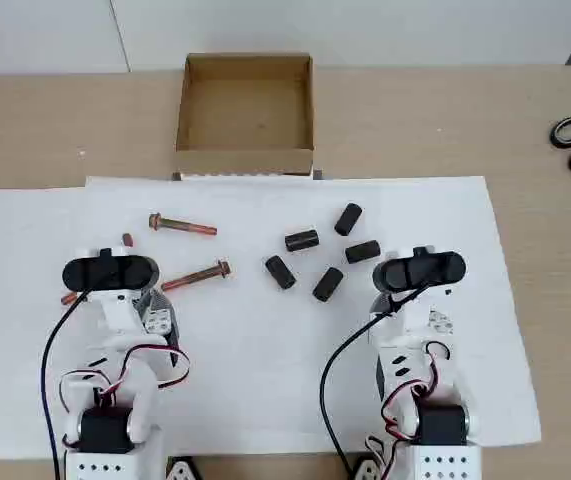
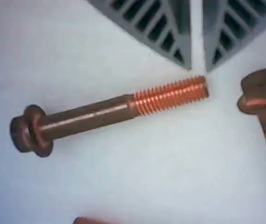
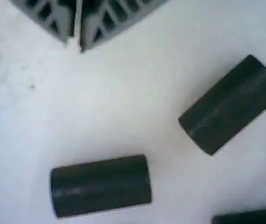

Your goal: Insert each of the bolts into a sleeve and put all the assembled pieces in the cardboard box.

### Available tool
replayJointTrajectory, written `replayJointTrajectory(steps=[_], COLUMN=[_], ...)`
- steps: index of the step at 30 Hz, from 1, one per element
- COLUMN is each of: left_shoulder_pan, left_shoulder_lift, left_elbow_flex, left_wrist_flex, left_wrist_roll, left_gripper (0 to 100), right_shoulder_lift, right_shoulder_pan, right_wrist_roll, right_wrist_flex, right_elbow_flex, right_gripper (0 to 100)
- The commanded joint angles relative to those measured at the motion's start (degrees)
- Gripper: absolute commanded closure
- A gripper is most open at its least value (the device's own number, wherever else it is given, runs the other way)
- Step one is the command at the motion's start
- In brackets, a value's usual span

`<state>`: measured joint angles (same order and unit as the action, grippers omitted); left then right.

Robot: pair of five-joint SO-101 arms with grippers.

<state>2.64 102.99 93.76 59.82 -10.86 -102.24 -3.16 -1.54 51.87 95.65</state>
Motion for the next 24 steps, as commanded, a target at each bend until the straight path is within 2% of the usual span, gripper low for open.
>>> replayJointTrajectory(steps=[1, 5, 24], left_shoulder_pan=[-0.2, -0.2, -0.2], left_shoulder_lift=[0.4, 0.4, 0.4], left_elbow_flex=[-0.2, -0.2, -0.2], left_wrist_flex=[-1.1, -1.1, -1.1], left_wrist_roll=[0.2, 0.2, 0.2], left_gripper=[99, 99, 99], right_shoulder_lift=[-0.5, -0.5, -0.5], right_shoulder_pan=[-2.8, -4.9, -5.1], right_wrist_roll=[-0.4, -0.4, -0.4], right_wrist_flex=[-0.4, -0.3, -0.3], right_elbow_flex=[0.8, 0.8, 0.8], right_gripper=[99.5, 99.5, 99.5])
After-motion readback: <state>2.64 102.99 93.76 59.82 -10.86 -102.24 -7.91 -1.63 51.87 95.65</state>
